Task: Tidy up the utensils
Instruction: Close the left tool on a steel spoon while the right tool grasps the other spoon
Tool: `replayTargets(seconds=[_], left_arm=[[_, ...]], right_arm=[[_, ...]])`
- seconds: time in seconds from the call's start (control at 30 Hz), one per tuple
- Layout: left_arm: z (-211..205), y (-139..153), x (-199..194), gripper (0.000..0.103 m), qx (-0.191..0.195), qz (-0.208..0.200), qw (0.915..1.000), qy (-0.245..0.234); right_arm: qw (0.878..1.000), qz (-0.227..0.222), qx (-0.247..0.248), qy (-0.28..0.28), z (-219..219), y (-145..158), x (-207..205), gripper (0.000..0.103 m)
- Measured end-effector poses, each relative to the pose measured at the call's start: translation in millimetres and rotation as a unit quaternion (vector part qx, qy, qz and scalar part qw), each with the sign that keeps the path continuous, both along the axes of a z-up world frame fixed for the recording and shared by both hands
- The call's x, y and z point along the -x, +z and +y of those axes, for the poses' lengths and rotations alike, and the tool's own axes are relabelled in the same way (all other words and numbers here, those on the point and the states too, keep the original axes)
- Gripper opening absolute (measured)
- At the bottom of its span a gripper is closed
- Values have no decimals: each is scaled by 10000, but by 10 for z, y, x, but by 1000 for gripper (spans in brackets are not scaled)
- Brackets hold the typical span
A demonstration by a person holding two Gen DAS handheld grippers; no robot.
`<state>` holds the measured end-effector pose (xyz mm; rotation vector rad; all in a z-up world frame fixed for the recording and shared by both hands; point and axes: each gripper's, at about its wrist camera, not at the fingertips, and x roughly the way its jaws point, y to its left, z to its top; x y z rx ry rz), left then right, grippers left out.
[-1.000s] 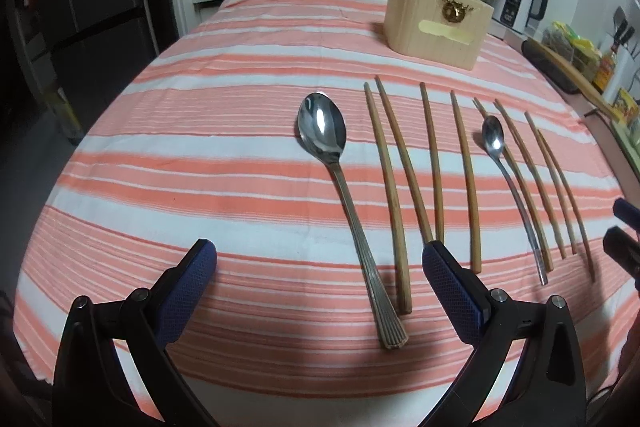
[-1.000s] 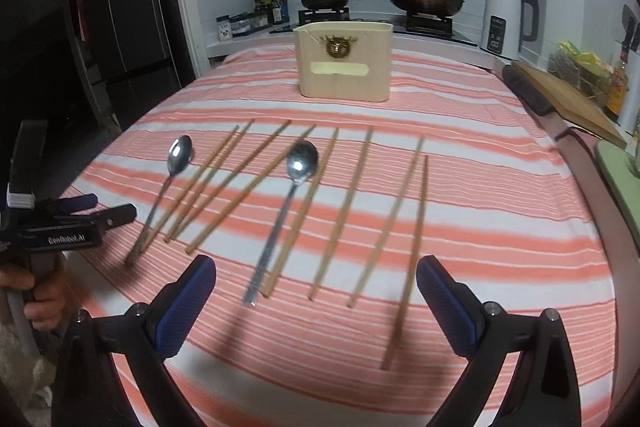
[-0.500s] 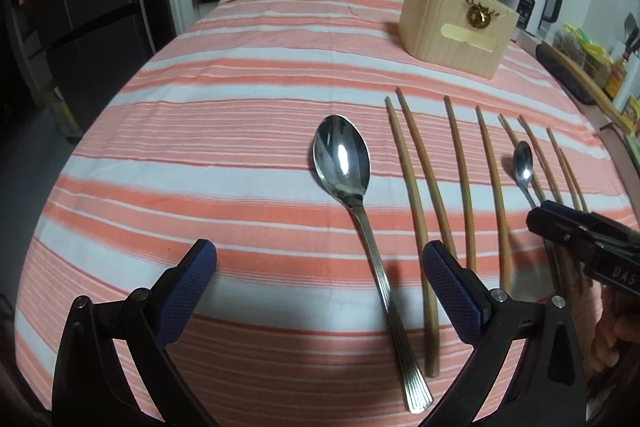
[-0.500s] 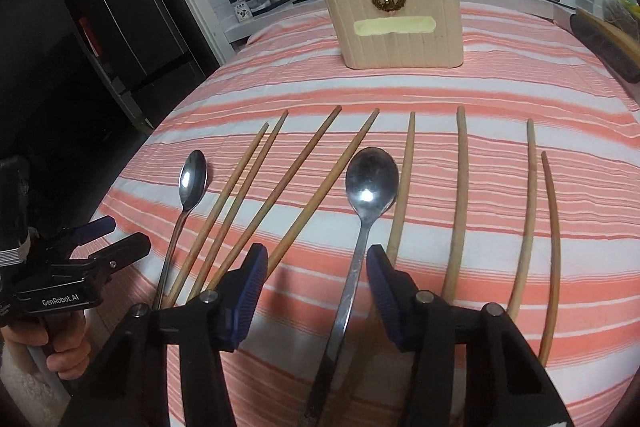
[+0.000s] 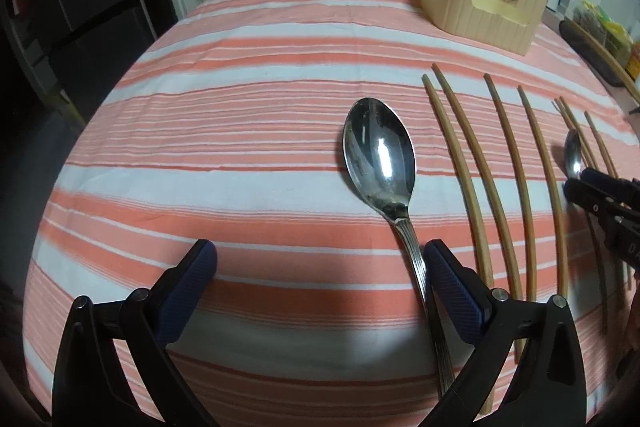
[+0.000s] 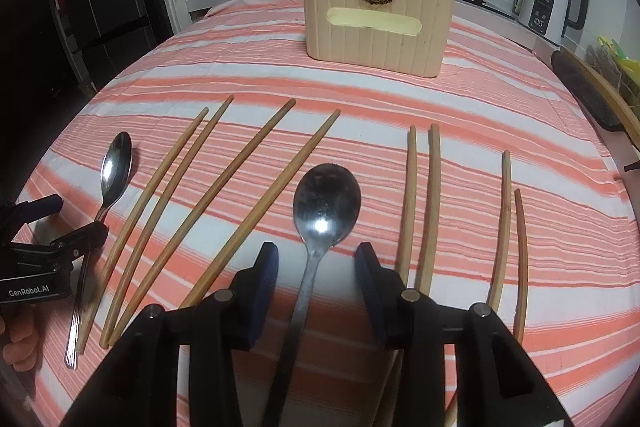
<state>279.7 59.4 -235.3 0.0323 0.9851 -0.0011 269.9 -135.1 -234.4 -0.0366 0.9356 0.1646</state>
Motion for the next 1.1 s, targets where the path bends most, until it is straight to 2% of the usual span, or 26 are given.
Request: replayTargets(seconds=[0.17, 0.4, 0.7, 0.8, 0.83, 0.9, 0.97, 1.1], left_arm=[[125, 1, -19, 103, 83, 76, 9999, 93], [-71, -2, -216, 103, 61, 137, 9998, -156], [-242, -6, -515, 101, 63, 313, 9993, -203], [-279, 26, -533, 86, 100, 264, 9990, -347], [-303, 38, -533, 78, 96, 223, 9988, -422], [-348, 58, -530, 66, 94, 153, 9984, -533], [-378, 75, -527, 42, 110, 72, 9980, -626], [-365, 90, -514, 42, 205, 11, 9978, -627]], right_arm=[[9999, 40, -140, -15, -55, 2, -13, 41], [9999, -17, -65, -84, 28, -9, -141, 50], [9997, -33, 57, -221, 66, -18, -278, 50], [9996, -76, 76, -277, 65, -22, -272, 48], [9994, -98, 93, -304, 58, -21, -274, 47], [9993, -129, 58, -344, 19, -18, -286, 39], [9993, -131, -22, -353, -24, -12, -299, 36], [9988, -191, -279, -355, -94, 16, -289, 36]])
